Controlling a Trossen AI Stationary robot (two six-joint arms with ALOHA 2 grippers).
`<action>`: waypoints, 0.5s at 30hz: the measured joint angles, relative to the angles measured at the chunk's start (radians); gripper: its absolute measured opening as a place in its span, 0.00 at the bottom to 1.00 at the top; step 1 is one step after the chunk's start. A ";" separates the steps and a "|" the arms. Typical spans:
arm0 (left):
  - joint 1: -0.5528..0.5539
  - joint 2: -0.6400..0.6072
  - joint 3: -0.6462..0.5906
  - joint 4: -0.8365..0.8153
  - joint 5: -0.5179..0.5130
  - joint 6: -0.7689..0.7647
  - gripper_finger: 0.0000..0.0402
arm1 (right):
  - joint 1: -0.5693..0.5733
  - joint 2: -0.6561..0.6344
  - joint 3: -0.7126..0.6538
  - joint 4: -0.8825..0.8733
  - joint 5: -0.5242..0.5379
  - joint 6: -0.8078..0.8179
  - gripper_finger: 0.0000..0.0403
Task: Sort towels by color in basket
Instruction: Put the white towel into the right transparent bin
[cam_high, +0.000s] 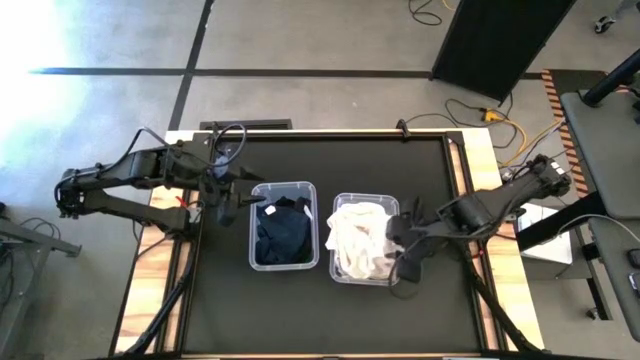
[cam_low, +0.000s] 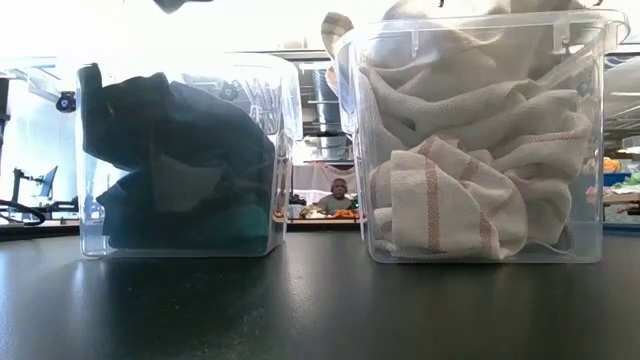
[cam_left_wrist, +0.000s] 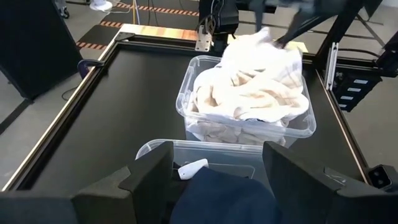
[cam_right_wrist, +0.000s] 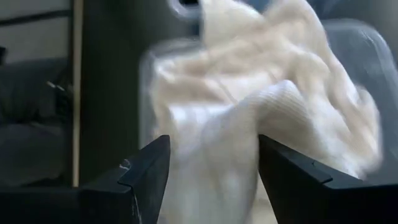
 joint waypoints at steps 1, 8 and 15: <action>0.000 0.000 0.000 0.000 0.000 0.002 0.58 | 0.000 0.000 0.022 0.032 0.001 -0.011 0.56; 0.000 0.002 -0.013 0.002 0.015 -0.003 0.58 | -0.057 0.061 0.021 0.211 -0.008 -0.103 0.56; 0.000 -0.006 -0.022 -0.009 0.026 -0.009 0.58 | -0.189 0.278 -0.038 0.202 -0.112 -0.185 0.56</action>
